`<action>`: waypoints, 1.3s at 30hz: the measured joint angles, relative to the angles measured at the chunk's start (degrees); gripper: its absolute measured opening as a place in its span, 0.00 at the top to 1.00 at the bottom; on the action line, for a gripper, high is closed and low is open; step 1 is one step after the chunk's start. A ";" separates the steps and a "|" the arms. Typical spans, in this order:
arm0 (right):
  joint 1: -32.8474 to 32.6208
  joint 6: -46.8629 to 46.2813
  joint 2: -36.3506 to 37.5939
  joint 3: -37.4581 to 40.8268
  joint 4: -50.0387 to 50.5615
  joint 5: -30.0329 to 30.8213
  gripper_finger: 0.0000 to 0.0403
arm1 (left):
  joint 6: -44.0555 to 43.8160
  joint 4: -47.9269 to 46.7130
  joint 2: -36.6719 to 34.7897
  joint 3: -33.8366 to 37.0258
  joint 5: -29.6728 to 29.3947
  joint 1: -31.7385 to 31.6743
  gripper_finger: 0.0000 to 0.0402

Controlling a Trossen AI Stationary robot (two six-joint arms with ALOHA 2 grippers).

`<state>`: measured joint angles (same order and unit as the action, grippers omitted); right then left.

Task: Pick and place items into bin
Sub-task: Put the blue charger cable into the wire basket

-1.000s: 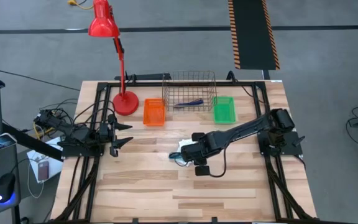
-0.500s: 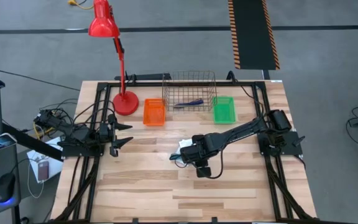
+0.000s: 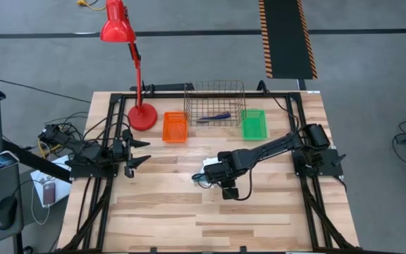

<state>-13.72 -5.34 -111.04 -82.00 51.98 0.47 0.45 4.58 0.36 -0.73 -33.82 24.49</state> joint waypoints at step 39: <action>0.00 0.72 0.04 0.00 -1.44 -0.17 0.74 | 0.00 0.00 0.00 0.01 0.01 0.02 0.42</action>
<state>-13.72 -4.62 -111.00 -82.00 50.54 0.30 0.45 4.58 0.36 -0.72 -33.81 24.51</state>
